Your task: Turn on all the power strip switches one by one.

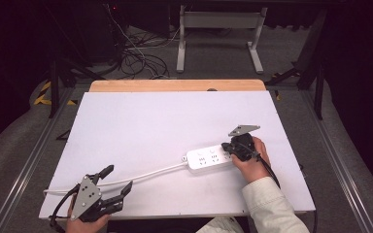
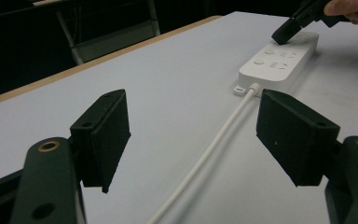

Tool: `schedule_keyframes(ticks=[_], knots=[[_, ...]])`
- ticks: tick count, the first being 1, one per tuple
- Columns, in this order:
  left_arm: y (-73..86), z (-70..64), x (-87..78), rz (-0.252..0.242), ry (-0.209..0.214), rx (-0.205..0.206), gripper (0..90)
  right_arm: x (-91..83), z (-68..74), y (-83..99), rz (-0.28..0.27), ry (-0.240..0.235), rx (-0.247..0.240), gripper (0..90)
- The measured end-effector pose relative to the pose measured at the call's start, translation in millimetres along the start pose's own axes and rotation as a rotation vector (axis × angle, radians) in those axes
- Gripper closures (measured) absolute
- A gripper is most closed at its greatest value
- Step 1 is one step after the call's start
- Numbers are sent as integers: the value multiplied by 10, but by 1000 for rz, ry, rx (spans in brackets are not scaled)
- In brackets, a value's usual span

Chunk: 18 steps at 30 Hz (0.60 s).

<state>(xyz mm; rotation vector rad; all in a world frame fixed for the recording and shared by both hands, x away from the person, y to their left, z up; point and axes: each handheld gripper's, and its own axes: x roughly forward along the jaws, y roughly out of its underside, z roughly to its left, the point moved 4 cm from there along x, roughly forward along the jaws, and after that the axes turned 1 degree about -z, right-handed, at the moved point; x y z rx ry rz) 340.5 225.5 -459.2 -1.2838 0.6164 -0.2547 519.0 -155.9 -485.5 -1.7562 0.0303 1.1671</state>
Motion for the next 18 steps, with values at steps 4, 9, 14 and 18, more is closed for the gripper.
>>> schedule_keyframes(ticks=[4, 9, 14, 18], knots=[[0, -1, 0, 2, -2, 1, 263, -1, -2, -2, 1, -2, 0, 900], [2, 11, 2, 5, -3, 0, 263, -43, -21, 3, -62, -12, 9, 900], [2, 12, 6, 6, -3, -1, 263, -211, 25, -116, -187, -32, -5, 900], [1, 3, 2, 3, -2, -6, 263, -267, 88, -156, -218, -57, -23, 900]])
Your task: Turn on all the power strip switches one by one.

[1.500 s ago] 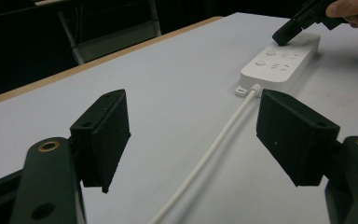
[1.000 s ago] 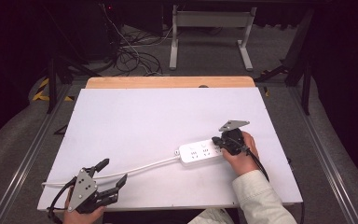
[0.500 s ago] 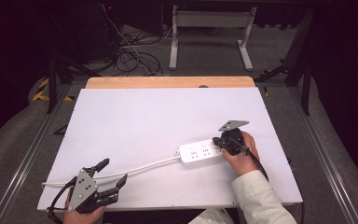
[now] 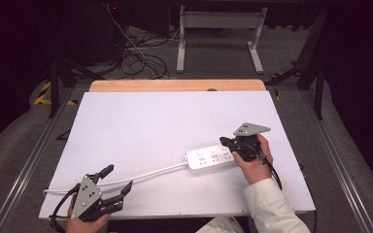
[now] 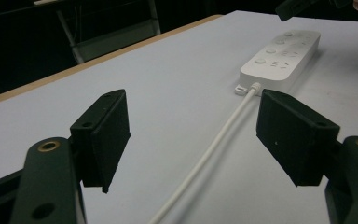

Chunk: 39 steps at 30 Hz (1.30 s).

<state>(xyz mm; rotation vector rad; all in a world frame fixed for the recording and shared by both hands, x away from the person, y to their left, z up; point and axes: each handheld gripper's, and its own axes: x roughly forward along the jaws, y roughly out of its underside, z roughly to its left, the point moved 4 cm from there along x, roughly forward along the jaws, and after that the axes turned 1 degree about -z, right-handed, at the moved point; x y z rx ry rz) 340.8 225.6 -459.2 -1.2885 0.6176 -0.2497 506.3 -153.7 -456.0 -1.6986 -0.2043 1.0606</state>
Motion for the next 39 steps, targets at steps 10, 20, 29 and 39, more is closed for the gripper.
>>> schedule_keyframes(ticks=[10, 20, 29, 39], knots=[[1, 10, 0, 2, -1, 4, 263, 201, 160, 35, 65, -61, -16, 900], [1, 8, 4, 3, -1, 4, 263, 344, 200, 96, 129, -45, -41, 900], [1, 10, 1, 3, -1, 5, 263, 371, 204, 104, 137, -21, -55, 900], [1, 2, -2, 0, 0, 0, 263, 386, 212, 111, 141, -15, -53, 900]])
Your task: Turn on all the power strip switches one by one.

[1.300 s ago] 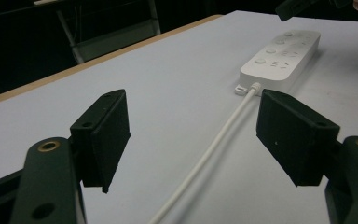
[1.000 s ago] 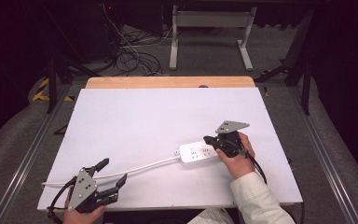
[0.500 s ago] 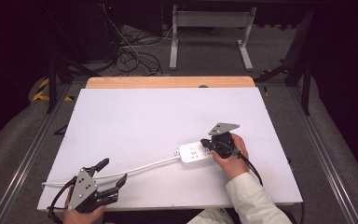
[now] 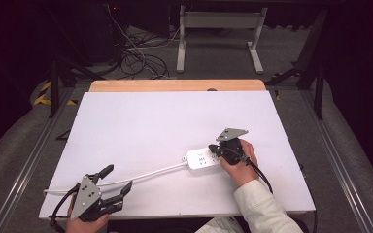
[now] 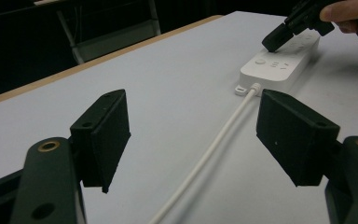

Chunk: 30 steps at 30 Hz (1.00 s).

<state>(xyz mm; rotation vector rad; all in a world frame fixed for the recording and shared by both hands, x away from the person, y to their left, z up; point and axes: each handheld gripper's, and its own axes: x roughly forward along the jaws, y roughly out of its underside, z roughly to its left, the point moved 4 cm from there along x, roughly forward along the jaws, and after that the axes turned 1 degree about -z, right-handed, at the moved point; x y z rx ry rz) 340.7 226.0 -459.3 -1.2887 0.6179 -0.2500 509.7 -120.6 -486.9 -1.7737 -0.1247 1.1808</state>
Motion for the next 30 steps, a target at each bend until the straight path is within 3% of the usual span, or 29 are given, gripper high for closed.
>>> schedule_keyframes(ticks=[30], knots=[[-1, -5, 1, -1, -3, 0, 263, 22, 28, 14, 7, 25, -8, 900]])
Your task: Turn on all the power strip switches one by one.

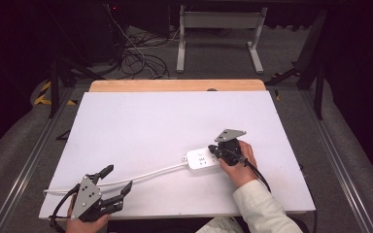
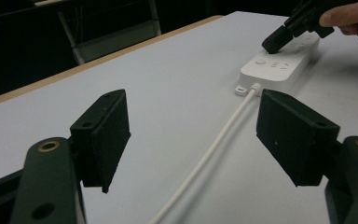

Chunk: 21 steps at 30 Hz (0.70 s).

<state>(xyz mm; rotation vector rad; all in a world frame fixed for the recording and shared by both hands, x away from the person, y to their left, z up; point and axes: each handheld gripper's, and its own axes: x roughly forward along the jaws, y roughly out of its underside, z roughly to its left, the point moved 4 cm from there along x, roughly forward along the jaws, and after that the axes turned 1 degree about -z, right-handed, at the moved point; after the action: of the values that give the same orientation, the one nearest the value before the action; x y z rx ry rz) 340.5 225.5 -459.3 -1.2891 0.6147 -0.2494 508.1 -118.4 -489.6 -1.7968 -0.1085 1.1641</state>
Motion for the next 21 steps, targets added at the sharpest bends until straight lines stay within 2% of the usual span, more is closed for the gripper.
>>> schedule_keyframes(ticks=[3, 5, 6, 10, 14, 21], knots=[[-2, 9, -5, 0, 3, 2, 263, -75, 6, -7, -64, -18, 3, 900], [-3, 17, -1, -2, -1, 2, 263, -171, 19, -70, -127, -24, 5, 900], [-2, 19, 1, 0, -1, 0, 263, -205, 23, -96, -136, -29, 8, 900], [-3, 7, -6, -2, 3, 1, 262, -242, 56, -119, -140, -27, -9, 900], [-3, 7, -7, -2, 1, 0, 263, -247, 52, -131, -147, -33, -3, 900], [-2, 8, -2, 0, 2, 0, 263, -152, 143, -151, -125, -71, -17, 900]])
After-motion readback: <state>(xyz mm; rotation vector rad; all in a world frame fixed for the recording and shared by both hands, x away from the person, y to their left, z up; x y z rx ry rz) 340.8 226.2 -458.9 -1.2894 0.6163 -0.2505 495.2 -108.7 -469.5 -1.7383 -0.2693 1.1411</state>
